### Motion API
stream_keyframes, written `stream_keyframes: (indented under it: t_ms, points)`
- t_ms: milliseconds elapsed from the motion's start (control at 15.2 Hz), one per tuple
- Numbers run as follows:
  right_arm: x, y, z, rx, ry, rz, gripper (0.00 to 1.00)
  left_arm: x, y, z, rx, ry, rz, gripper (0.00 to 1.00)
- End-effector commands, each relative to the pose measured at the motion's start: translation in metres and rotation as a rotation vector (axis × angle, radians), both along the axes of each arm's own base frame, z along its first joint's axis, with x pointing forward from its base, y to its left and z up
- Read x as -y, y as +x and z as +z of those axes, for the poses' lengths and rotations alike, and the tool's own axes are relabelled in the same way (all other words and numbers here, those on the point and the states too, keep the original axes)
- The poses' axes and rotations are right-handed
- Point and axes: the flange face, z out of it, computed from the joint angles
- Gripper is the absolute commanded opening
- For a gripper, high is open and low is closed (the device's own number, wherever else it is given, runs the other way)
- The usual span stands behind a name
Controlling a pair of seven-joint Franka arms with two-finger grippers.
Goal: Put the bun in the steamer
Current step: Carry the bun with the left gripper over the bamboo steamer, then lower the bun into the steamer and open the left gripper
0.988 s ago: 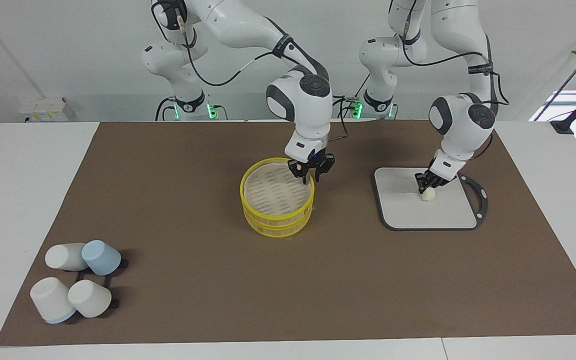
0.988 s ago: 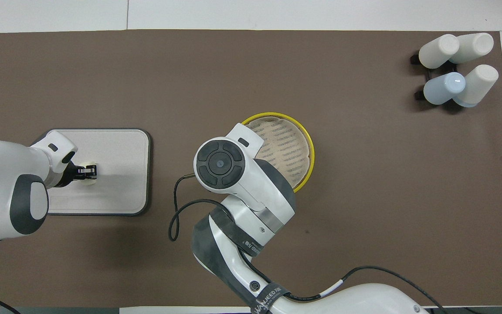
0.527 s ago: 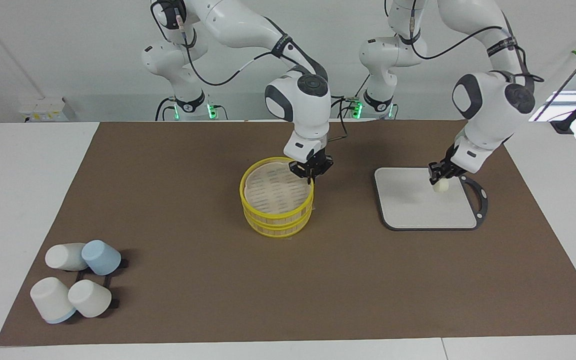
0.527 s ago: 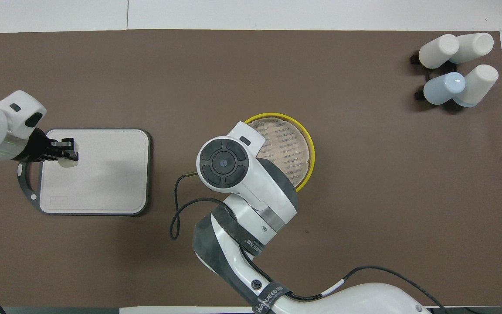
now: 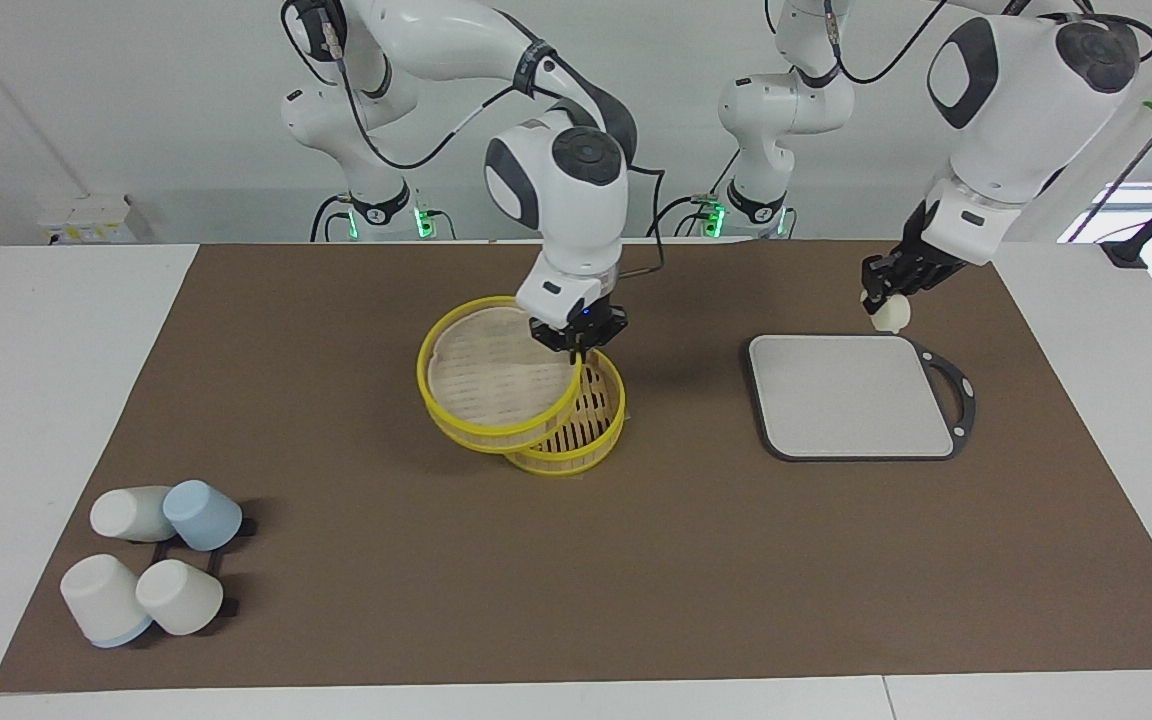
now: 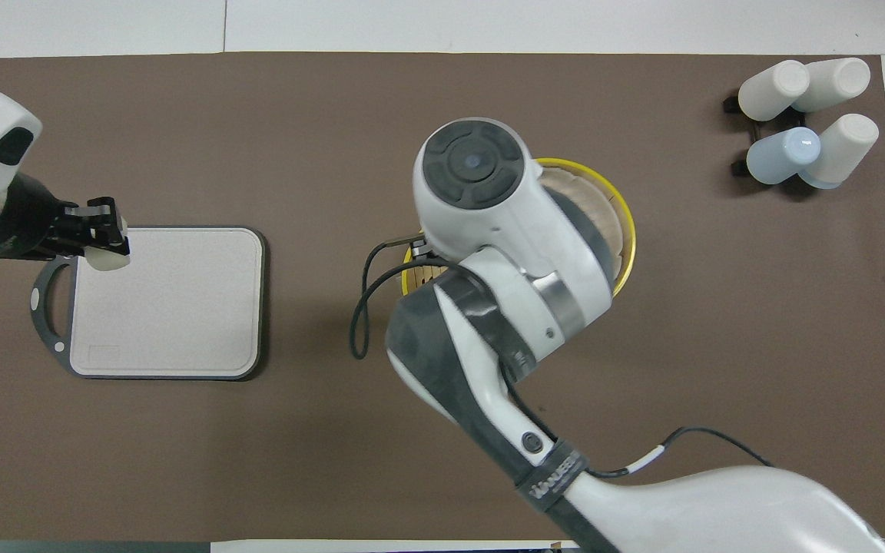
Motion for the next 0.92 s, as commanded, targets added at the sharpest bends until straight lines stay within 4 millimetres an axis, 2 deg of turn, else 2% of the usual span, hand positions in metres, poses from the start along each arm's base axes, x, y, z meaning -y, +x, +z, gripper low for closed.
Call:
stream_keyframes:
  t_ms: [0, 66, 263, 395, 527, 593, 659, 725, 856]
  points:
    - [0.059, 0.022, 0.012, -0.054, 0.014, 0.055, 0.00, 0.062, 0.002, -0.009, 0.029, -0.015, 0.052, 0.27]
    - [0.077, 0.027, 0.014, -0.074, 0.008, 0.058, 0.00, 0.093, 0.002, -0.016, 0.042, -0.023, 0.061, 0.27]
    - [0.125, 0.034, 0.011, -0.150, -0.025, 0.109, 0.00, 0.213, -0.004, -0.079, 0.050, -0.040, 0.088, 0.27]
    - [0.148, 0.039, 0.019, -0.144, -0.018, 0.156, 0.00, 0.272, -0.015, -0.121, 0.071, -0.065, 0.077, 0.27]
    - [0.171, 0.043, 0.016, -0.153, -0.019, 0.166, 0.00, 0.305, -0.034, -0.156, 0.090, -0.064, 0.022, 0.27]
    - [0.171, 0.044, 0.015, -0.152, -0.016, 0.175, 0.00, 0.325, -0.041, -0.186, 0.095, -0.027, -0.028, 0.27]
    - [0.171, 0.043, 0.016, -0.148, -0.015, 0.175, 0.00, 0.339, -0.049, -0.204, 0.106, -0.011, -0.051, 0.27]
    - [0.170, 0.042, 0.015, -0.148, -0.015, 0.178, 0.00, 0.343, -0.055, -0.217, 0.107, -0.005, -0.057, 0.27]
    - [0.170, 0.042, 0.014, -0.149, -0.015, 0.179, 0.00, 0.342, -0.058, -0.226, 0.115, -0.007, -0.063, 0.29]
